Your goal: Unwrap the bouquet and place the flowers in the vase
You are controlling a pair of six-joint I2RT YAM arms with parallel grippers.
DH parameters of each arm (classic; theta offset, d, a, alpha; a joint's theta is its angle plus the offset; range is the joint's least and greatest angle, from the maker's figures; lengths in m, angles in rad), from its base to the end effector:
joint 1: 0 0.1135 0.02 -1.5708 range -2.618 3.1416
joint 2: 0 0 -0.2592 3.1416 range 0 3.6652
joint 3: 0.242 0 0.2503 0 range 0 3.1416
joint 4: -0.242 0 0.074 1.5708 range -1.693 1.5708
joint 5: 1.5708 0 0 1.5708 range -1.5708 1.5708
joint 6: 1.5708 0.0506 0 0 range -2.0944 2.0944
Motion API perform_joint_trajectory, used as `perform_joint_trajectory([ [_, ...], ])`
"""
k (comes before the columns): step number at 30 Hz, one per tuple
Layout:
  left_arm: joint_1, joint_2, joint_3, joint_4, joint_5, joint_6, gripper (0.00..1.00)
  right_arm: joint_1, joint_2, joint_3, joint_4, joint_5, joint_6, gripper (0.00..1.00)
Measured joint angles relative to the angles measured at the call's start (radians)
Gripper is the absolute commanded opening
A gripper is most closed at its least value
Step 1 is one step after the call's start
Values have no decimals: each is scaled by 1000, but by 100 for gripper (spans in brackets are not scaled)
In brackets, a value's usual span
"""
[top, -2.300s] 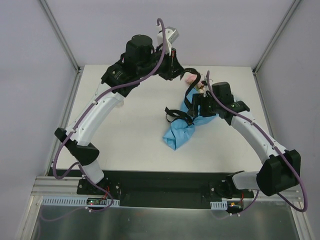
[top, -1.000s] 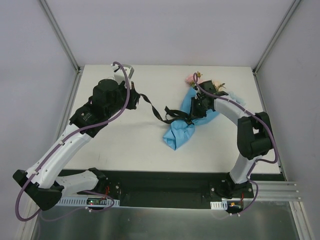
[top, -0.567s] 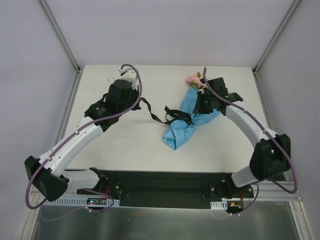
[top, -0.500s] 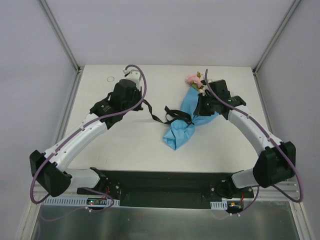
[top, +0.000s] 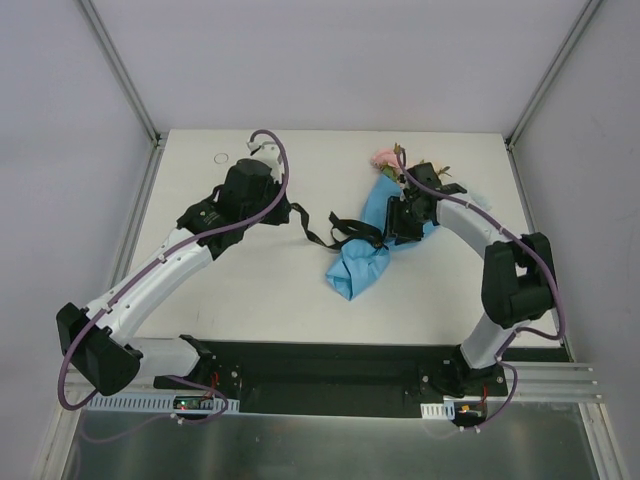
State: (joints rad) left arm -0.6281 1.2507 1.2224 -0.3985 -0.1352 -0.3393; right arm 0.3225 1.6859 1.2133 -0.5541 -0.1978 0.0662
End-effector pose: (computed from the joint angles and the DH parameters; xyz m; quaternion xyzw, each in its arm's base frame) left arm 0.2436 -0.1684 0.3612 0.0845 0.8354 -0.2009 0.5045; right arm 0.3359 0.1227 0.2080 -0.1488 0.9473 0.1450 0.2440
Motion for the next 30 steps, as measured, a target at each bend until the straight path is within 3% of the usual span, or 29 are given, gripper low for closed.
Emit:
perform_joint_trajectory([
  [4,0,2,0,2,77,-23,0,2,56,17,15,-27,10,41],
  [12,0,8,-5,28,178,-70,0,4,61,16,56,-45,32,48],
  [21,0,25,-15,66,193,-74,0,15,54,-2,122,-80,79,43],
  [30,0,40,-15,73,210,-73,0,23,9,-75,211,-105,116,51],
])
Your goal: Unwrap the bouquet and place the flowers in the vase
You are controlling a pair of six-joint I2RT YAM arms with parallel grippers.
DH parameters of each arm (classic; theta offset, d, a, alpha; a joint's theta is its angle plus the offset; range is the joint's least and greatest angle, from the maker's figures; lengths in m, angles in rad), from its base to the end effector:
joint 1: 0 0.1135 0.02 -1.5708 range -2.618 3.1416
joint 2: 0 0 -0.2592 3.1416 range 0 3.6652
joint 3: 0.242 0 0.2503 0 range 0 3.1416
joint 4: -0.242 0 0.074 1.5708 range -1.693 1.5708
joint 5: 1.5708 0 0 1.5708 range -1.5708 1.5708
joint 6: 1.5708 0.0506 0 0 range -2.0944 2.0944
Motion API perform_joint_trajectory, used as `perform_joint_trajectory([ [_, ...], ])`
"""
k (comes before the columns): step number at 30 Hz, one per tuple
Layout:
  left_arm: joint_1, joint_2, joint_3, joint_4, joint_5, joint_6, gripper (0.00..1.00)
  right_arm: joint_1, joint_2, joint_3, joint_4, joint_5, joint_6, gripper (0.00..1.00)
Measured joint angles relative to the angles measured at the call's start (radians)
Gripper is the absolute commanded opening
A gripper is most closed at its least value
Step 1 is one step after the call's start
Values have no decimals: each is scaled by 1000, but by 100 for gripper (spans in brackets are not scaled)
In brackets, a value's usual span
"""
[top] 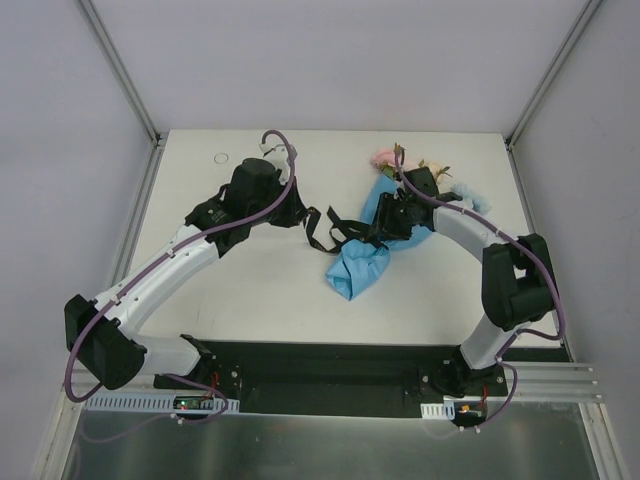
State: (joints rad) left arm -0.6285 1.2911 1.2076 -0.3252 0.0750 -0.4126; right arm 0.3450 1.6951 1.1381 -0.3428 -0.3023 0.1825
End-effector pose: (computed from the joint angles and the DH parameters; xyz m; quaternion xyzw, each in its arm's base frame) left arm 0.2484 -0.1852 0.3527 0.1105 0.8282 -0.3000 0.4603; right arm 0.3395 0.1380 0.1974 -0.1252 0.9264 0.2221 0.2772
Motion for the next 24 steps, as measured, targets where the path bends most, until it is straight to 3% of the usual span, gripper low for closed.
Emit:
perform_joint_trajectory([
  [8,0,-20,0,3,0,0,0,6,-11,-6,42,-10,20,52],
  [14,0,-20,-8,6,4,0,0,11,3,-2,60,-10,24,43],
  [17,0,-24,-20,7,17,0,0,15,26,0,63,-9,24,36],
  [21,0,-50,-56,7,33,1,0,21,29,4,61,-5,18,12],
  [24,0,-83,-86,5,48,7,0,27,29,16,58,-2,15,1],
])
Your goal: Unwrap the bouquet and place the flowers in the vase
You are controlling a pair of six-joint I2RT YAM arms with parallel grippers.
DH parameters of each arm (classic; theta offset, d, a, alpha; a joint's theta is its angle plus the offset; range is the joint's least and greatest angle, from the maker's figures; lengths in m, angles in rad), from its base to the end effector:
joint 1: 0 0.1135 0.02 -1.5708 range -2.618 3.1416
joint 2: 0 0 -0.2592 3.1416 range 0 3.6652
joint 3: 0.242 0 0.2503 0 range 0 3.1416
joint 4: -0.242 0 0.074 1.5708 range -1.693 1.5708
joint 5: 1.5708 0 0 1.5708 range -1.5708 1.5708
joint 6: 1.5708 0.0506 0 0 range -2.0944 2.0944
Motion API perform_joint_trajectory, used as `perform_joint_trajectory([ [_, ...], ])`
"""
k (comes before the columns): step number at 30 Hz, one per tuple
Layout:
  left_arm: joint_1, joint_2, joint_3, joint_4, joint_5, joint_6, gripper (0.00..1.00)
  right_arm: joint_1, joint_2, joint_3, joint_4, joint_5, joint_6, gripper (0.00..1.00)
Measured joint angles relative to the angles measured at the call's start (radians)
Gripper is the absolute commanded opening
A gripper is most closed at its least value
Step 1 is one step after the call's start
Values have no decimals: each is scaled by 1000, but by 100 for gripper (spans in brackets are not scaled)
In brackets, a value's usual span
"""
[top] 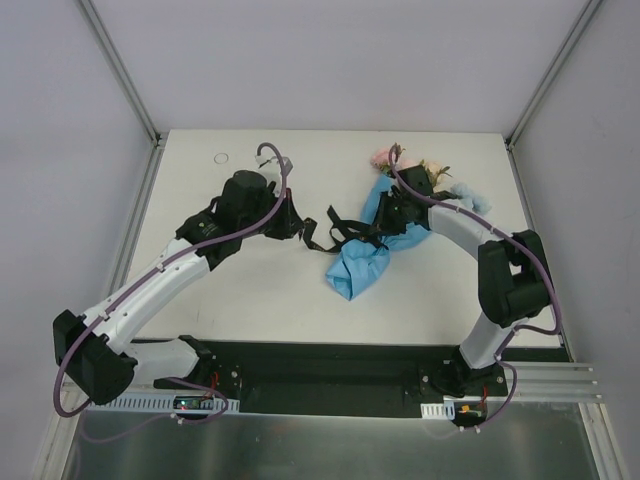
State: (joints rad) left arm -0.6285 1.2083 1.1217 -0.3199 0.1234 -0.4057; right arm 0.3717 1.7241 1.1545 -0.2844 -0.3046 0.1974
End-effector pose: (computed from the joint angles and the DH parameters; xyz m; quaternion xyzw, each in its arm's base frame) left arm 0.2305 -0.1752 0.3455 0.1264 0.8248 -0.3161 0.4516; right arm 0.3456 0.1510 0.1969 -0.1336 0.9175 0.2337 0.2929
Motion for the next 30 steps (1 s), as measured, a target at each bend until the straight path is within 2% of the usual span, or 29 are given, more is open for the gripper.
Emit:
perform_joint_trajectory([
  [7,-2,-80,-69,-23,6,30,0,51,-23,53,-40,38,-23,1],
  [8,-7,-86,-77,-30,6,36,0,65,-39,58,-52,49,-24,4],
  [9,-12,-90,-83,-31,6,42,0,75,-53,60,-62,58,-23,12],
  [10,-25,-93,-90,-35,3,52,0,85,-69,60,-72,66,-20,22],
  [11,-36,-95,-93,-42,3,59,0,92,-84,60,-82,76,-15,38],
  [14,-69,-105,-102,-61,3,79,0,97,-108,61,-103,124,2,50],
  [17,-86,-126,-104,-79,3,105,0,95,-95,77,-142,177,3,58],
  [23,-86,-183,-104,-88,-5,142,0,92,-18,131,-177,254,-1,58],
  [30,-86,-193,-104,-91,-31,170,0,92,36,132,-169,273,-3,55],
])
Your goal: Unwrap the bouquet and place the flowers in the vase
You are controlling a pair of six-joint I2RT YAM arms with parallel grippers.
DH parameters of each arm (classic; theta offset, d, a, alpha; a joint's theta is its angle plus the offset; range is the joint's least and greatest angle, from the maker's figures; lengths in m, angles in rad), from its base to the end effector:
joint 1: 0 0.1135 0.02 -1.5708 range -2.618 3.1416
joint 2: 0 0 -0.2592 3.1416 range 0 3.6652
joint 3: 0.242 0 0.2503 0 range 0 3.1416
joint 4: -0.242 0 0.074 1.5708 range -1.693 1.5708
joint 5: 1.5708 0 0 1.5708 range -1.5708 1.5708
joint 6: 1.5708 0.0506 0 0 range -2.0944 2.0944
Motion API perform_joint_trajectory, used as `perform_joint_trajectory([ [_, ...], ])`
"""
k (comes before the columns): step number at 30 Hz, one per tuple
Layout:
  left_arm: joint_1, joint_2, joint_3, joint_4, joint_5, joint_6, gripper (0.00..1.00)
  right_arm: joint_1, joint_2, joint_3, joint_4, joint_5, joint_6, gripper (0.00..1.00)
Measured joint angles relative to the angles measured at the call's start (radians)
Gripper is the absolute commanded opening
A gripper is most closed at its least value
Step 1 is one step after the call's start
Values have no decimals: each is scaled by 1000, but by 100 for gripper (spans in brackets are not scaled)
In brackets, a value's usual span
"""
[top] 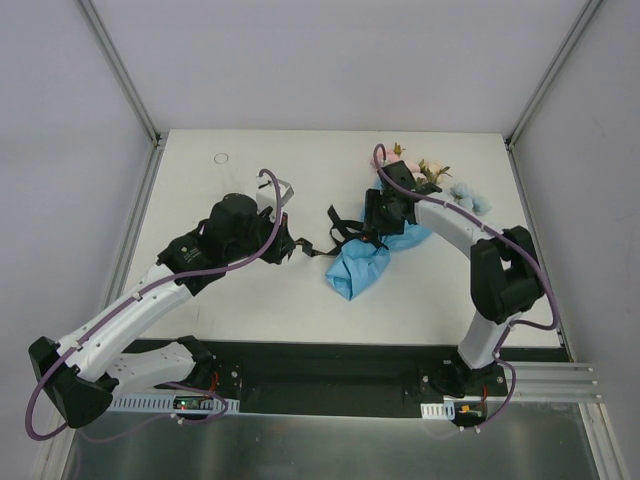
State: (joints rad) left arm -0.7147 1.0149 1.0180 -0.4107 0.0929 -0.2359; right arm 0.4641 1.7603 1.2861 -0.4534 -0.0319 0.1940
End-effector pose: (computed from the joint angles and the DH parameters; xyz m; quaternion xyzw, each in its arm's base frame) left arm 0.1784 -0.1610 0.3451 0.2227 0.8048 -0.2856 0.4702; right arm 0.3455 0.1747 0.2108 -0.1327 0.9393 0.1164 0.2942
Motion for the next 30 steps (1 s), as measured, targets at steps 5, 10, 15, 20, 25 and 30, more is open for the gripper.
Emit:
perform_joint_trajectory([
  [5,0,0,0,-6,-4,2,0,0,34,5,16,-3,-11,38],
  [10,0,4,0,-18,-32,2,0,0,53,12,50,-32,-33,10],
  [15,0,26,0,-21,-87,-6,0,8,49,27,63,-34,-62,10],
  [20,1,52,1,-22,-197,-46,0,65,-24,32,35,-24,-125,11],
  [25,9,97,19,-23,-297,-97,0,141,-174,38,18,-53,-158,11],
  [30,29,161,66,-21,-336,-117,0,155,-322,13,22,-183,-171,17],
])
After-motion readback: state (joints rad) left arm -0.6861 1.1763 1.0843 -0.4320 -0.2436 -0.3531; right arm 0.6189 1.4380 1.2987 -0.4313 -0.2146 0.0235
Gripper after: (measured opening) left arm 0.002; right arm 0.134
